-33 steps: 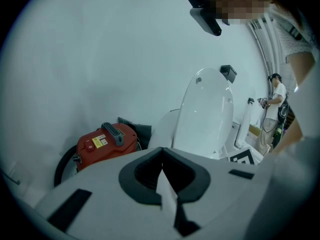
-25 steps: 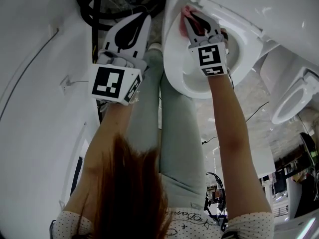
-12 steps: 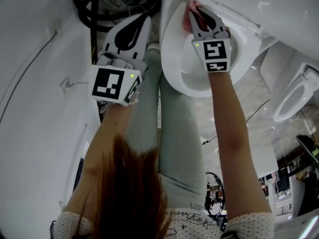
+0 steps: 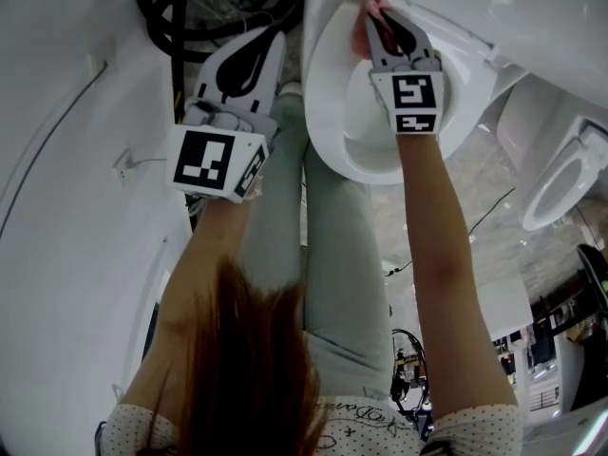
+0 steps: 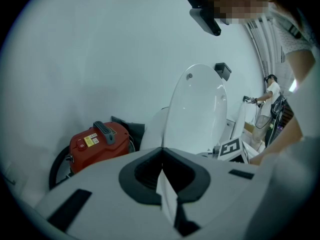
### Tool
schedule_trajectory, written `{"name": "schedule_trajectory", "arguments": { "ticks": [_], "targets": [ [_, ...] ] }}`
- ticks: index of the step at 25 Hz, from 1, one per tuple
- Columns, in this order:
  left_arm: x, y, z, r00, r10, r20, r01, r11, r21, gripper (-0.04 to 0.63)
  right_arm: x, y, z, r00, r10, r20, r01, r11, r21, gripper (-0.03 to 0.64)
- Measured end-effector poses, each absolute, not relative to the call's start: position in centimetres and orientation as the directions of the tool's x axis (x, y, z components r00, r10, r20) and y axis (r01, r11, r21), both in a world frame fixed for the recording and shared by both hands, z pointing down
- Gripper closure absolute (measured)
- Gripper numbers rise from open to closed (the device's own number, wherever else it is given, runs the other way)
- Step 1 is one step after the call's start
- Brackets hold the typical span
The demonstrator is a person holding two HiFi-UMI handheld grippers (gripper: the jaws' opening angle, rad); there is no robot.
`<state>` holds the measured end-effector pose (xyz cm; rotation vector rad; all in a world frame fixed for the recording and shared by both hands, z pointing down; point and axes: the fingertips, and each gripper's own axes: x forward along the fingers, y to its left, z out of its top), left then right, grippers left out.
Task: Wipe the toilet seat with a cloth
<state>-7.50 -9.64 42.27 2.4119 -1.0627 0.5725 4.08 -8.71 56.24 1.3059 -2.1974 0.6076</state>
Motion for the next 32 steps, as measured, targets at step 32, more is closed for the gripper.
{"name": "schedule_trajectory", "arguments": {
  "ticks": [32],
  "targets": [
    [-5.0, -9.1, 42.5, 0.647, -0.541, 0.538, -0.729, -0.646, 0.228, 0.595, 8.3, -8.2, 55.9, -0.338, -0.721, 0.604, -0.93, 0.355, -0.096, 0.561]
  ]
}}
